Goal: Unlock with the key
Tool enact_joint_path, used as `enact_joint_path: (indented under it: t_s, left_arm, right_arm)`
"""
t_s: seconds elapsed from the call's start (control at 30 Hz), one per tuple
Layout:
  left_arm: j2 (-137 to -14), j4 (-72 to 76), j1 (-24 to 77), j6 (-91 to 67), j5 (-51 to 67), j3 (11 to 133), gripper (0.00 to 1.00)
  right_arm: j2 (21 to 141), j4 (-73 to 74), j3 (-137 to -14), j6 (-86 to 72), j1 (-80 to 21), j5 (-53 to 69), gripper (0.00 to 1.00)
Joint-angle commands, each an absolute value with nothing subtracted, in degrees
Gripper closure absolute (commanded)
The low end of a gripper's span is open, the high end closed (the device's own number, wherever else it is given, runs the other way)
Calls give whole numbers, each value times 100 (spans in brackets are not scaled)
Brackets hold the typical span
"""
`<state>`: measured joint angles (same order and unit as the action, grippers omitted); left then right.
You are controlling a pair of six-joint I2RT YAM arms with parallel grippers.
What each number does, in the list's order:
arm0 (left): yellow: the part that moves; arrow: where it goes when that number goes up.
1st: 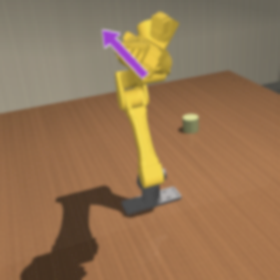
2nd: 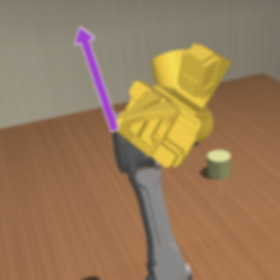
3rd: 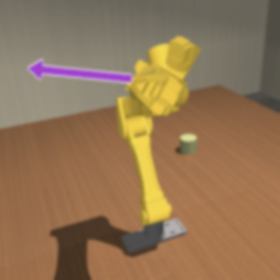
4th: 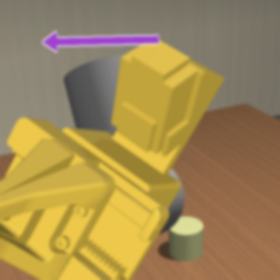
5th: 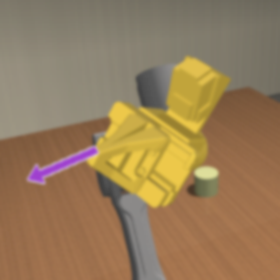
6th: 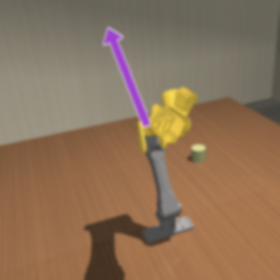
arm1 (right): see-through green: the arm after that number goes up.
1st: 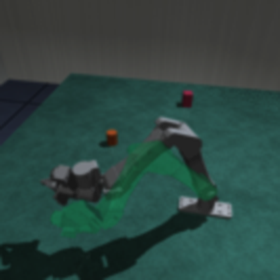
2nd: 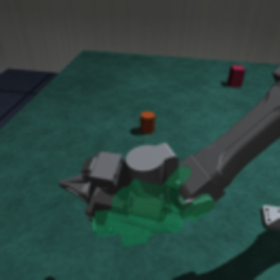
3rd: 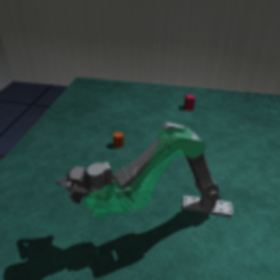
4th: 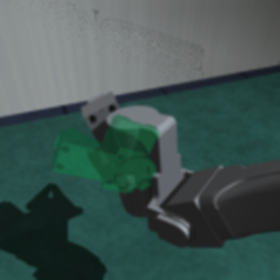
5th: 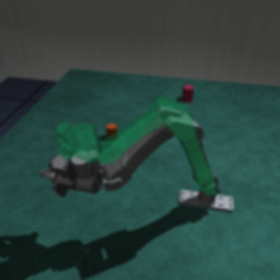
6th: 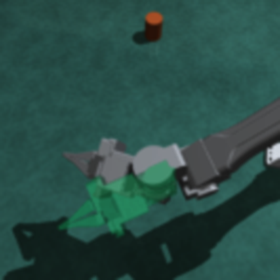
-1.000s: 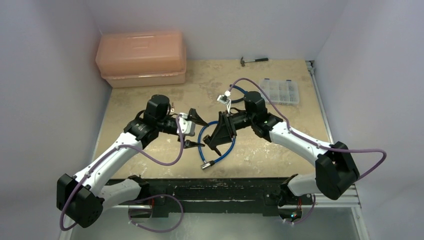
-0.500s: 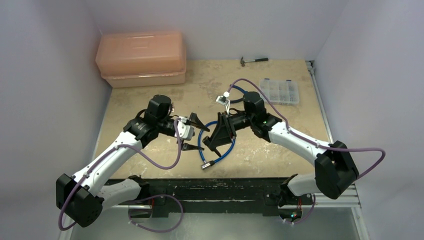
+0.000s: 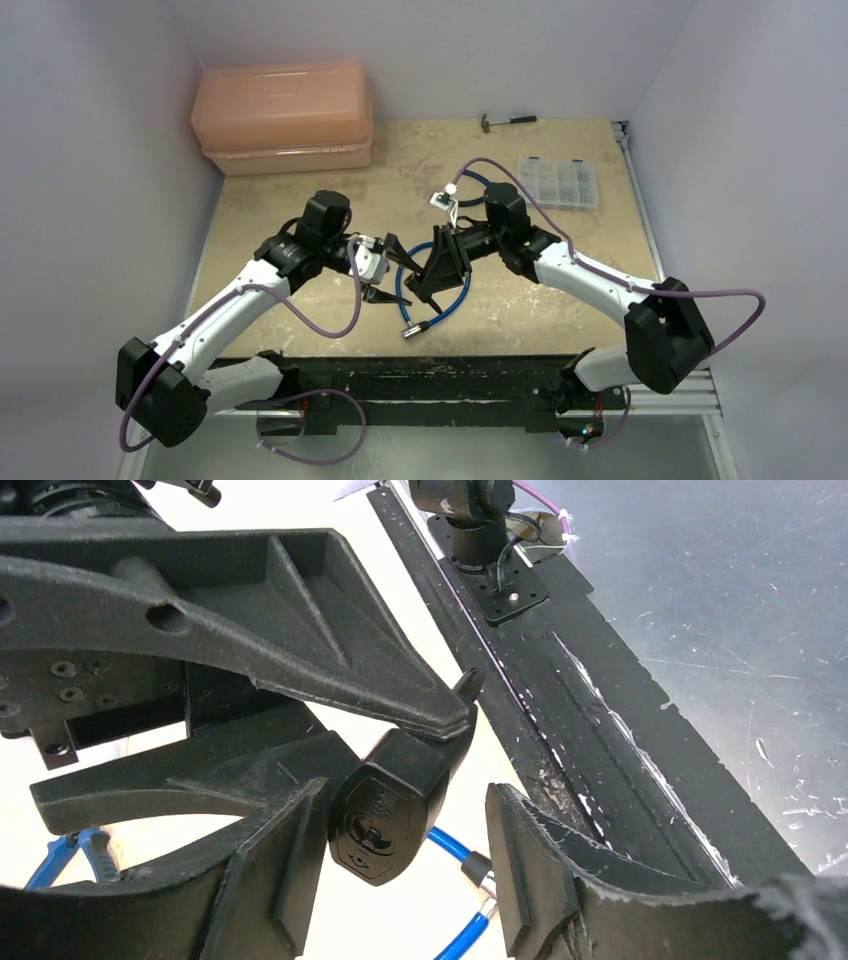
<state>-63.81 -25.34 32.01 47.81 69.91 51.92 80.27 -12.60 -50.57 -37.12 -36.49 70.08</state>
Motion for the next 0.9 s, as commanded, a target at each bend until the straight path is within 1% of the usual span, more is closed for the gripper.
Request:
enact_joint_path:
  t_s: [0.0, 0.07, 0.1, 0.17, 0.23, 0.3, 0.33, 0.37, 0.43, 0.5, 0.53, 0.6, 0.73, 0.87]
  left_arm:
    - [-6466, -2291, 3250, 4992, 6993, 5219, 41]
    - [-6469, -2148, 3252, 4938, 7006, 5181, 46]
    - [-6458, -2099, 3250, 4929, 7049, 5161, 51]
    - [-6437, -1991, 3256, 4915, 7121, 5101, 64]
    - [-6421, -1877, 3256, 4838, 7104, 5049, 80]
    - [-6388, -1798, 3261, 4788, 7020, 5020, 100]
    - [-6359, -1722, 3261, 4709, 6974, 4990, 100]
    - [-6313, -1563, 3261, 4589, 6944, 4956, 100]
    - [-6184, -1241, 3261, 4281, 6828, 4849, 100]
    - [-6011, -813, 3258, 3883, 6548, 4679, 100]
    - [-5914, -628, 3260, 3646, 6349, 4584, 100]
    - [-5710, -159, 3261, 3253, 5912, 4352, 100]
    - [-5378, 850, 3260, 2693, 4969, 3920, 100]
    - [-5242, 1487, 3261, 2361, 4365, 3716, 100]
  right_arm:
    - [7712, -1937, -5361, -3942, -3699, 7380, 56]
    - [7641, -1995, -5332, -3946, -3717, 7412, 56]
    - [7616, -2009, -5320, -3946, -3724, 7411, 55]
    - [7597, -2033, -5309, -3946, -3727, 7418, 55]
    - [7604, -2039, -5300, -3955, -3735, 7415, 55]
    - [7603, -2047, -5304, -3955, -3730, 7410, 53]
    - [7603, -2048, -5308, -3955, -3730, 7403, 50]
    - [7595, -2048, -5318, -3945, -3735, 7357, 44]
    - [7550, -1890, -5358, -3868, -3735, 7167, 24]
    - [7453, -1419, -5507, -3636, -3735, 6627, 10]
    - [7399, -1066, -5630, -3446, -3735, 6328, 5]
    - [7338, -443, -5894, -3153, -3731, 5683, 3]
    - [7240, 179, -6206, -3262, -3735, 4493, 1]
    - [7111, 952, -6355, -3374, -3734, 2817, 1]
